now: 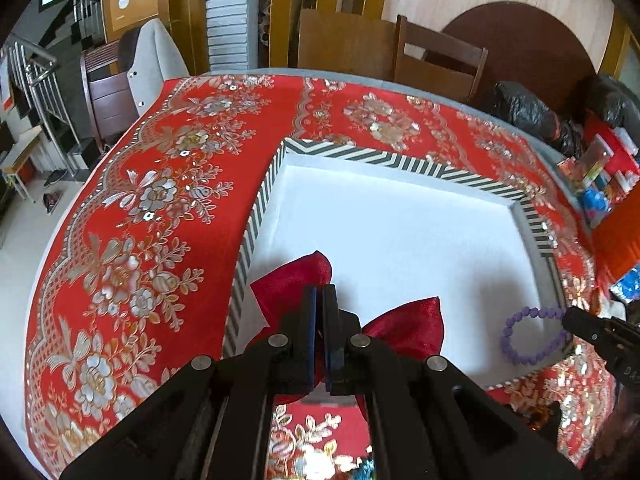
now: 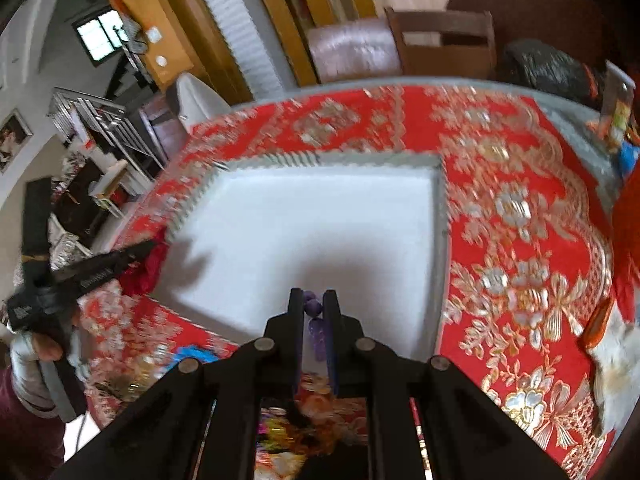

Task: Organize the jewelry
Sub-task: 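Carry both items into the tray while the right tool releases the purple bracelet, then open the left tool to drop the red bow inside the tray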

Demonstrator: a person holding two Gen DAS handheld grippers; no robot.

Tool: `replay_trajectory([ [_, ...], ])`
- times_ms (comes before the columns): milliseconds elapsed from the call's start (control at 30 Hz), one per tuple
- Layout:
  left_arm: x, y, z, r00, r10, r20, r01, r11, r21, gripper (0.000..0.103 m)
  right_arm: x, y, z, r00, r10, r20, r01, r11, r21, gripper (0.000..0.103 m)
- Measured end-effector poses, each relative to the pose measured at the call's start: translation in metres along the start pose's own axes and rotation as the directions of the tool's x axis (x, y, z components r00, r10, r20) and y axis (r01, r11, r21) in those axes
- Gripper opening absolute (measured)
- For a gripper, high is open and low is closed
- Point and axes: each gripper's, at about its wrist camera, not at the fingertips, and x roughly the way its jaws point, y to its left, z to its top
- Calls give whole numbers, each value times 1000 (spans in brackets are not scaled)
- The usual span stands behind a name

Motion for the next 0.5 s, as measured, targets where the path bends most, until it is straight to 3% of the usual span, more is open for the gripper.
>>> replay_trajectory([
  [233,22,-4,0,999,31,-16,-31,1000,3,4,18,-25,-9,996,-75,-47,77,997,32,9],
  [367,27,-5,0,1000,18,-14,-18,1000,9,16,23,-26,-11,994,-92,-53,94,995,21,10],
  [400,27,-4,1,1000,10,-12,-10,1000,6,24,24,-27,-12,995,-86,-58,88,996,23,15],
  [500,22,0,3,999,-32,-4,32,999,-20,32,20,-28,-12,998,-41,-55,44,998,51,28],
])
